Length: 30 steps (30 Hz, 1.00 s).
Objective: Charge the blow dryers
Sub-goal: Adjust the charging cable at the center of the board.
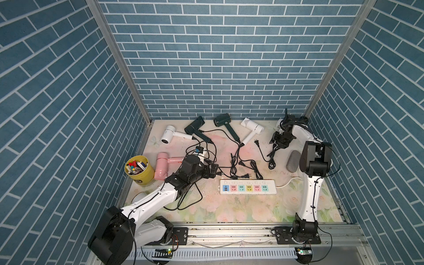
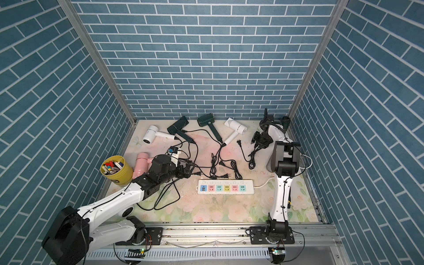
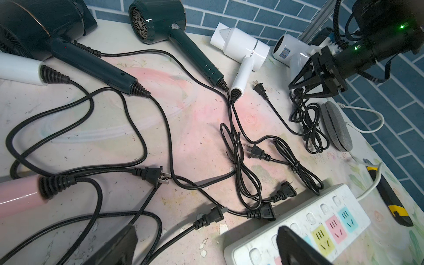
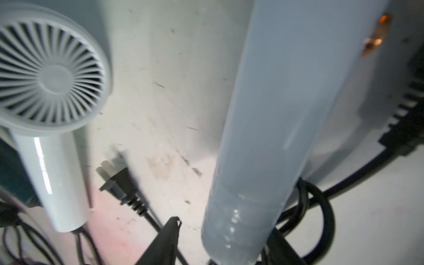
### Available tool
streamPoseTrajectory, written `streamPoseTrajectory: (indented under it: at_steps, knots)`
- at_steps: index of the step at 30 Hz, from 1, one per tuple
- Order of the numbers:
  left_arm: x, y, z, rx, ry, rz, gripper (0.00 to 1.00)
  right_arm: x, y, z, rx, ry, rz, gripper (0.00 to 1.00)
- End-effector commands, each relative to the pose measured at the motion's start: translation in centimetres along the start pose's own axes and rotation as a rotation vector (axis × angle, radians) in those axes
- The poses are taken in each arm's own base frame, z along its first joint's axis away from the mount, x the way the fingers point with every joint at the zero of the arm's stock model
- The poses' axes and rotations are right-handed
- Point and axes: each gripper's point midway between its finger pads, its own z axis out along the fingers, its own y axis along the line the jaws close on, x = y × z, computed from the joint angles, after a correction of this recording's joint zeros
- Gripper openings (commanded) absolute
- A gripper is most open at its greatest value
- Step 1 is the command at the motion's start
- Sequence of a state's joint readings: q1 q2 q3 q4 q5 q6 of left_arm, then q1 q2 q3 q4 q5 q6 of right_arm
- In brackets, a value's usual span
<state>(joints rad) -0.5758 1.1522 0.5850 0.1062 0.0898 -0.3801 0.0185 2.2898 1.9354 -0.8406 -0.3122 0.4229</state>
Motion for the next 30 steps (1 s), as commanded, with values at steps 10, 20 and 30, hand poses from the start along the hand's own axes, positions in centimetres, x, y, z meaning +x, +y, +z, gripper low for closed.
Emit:
streamPoseTrajectory:
  at_steps: [10,20,30]
  knots:
    - [-0.7,-0.4,0.0,0.0,-0.007,0.019,1.0,-0.3,4.2,-1.4,-0.164,0.006,0.0,0.45]
    - [-0.6,-0.5,0.1,0.0,-0.001,0.022,0.99,5.0,-1.3,-5.8,0.103,-0.086,-0.029,0.47]
    - [-0.3,-1.0,0.5,0.009,0.01,0.032,0.99,11.3,-2.6,-3.2,0.205,0.036,-0.105,0.42]
